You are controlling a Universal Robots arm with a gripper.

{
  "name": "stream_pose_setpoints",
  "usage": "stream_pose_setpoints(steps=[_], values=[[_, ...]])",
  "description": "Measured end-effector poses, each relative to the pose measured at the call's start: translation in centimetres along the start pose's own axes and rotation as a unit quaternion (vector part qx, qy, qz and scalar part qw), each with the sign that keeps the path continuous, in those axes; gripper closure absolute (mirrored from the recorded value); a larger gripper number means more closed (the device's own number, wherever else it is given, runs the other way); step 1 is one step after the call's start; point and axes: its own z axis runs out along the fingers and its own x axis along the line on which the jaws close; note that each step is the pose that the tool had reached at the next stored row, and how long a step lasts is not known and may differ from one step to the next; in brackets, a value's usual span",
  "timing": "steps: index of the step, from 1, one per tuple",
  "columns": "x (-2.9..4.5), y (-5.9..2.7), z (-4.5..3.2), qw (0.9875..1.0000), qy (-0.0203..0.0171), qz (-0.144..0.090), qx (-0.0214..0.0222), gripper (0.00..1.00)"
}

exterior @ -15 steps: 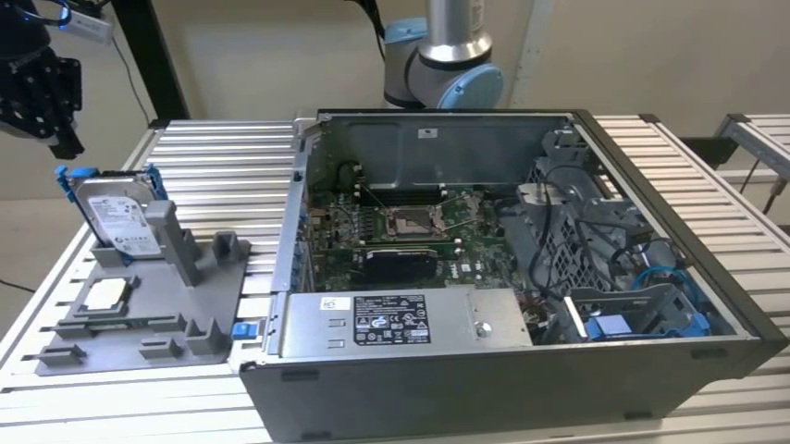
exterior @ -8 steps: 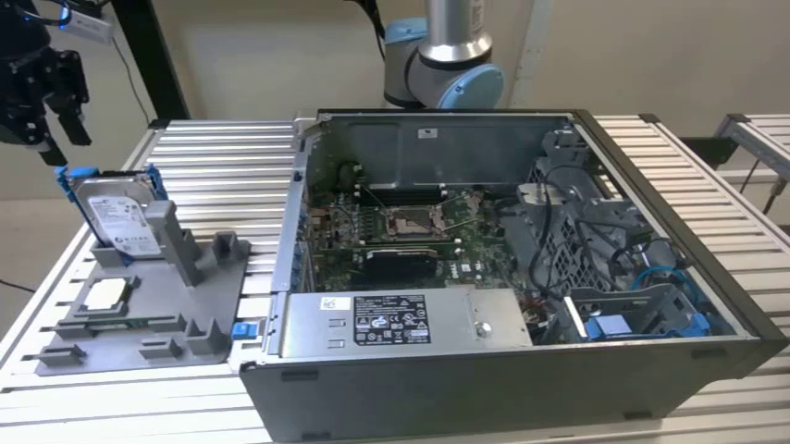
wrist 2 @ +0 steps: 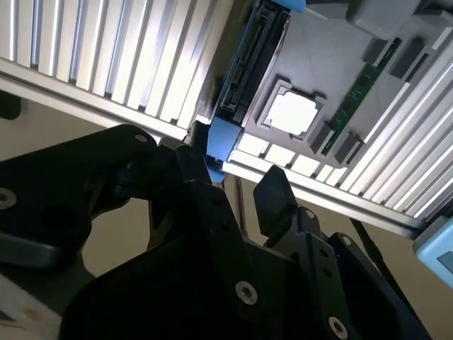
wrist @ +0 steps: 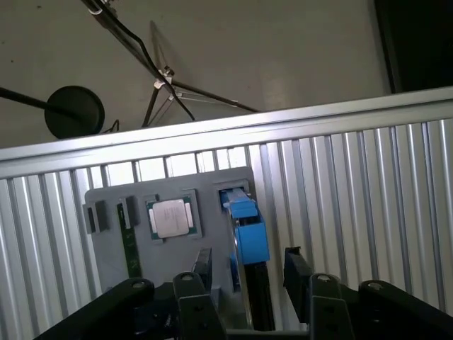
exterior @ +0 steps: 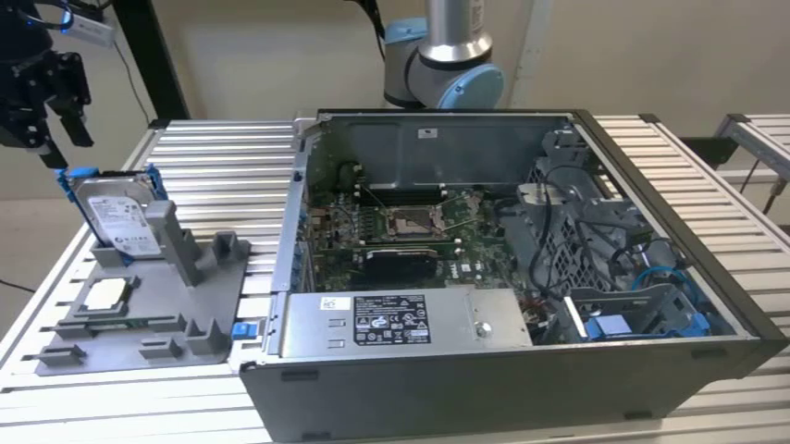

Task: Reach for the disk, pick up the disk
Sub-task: 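Pick up the disk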

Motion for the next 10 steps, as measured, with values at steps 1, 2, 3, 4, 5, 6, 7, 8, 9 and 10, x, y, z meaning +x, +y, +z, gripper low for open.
stream_pose_setpoints(steps=[1,2,3,4,5,6,7,8,9,10], values=[[0.0,0.0,0.02,1.0,-0.0001,0.0,0.0001,0.0],[0.0,0.0,0.03,1.0,-0.0001,0.0,0.0001,0.0],[0.0,0.0,0.03,1.0,0.0,0.0,0.0001,0.0],[0.0,0.0,0.03,1.0,0.0,0.0,0.0001,0.0],[0.0,0.0,0.03,1.0,0.0,0.0,0.0001,0.0],[0.0,0.0,0.03,1.0,-0.0001,0.0,0.0001,0.0],[0.0,0.0,0.03,1.0,-0.0001,0.0,0.0001,0.0],[0.0,0.0,0.03,1.0,0.0,0.0,0.0001,0.0],[0.0,0.0,0.05,1.0,-0.0001,0.0,0.0001,0.0],[0.0,0.0,0.07,1.0,-0.0001,0.0,0.0002,0.0]])
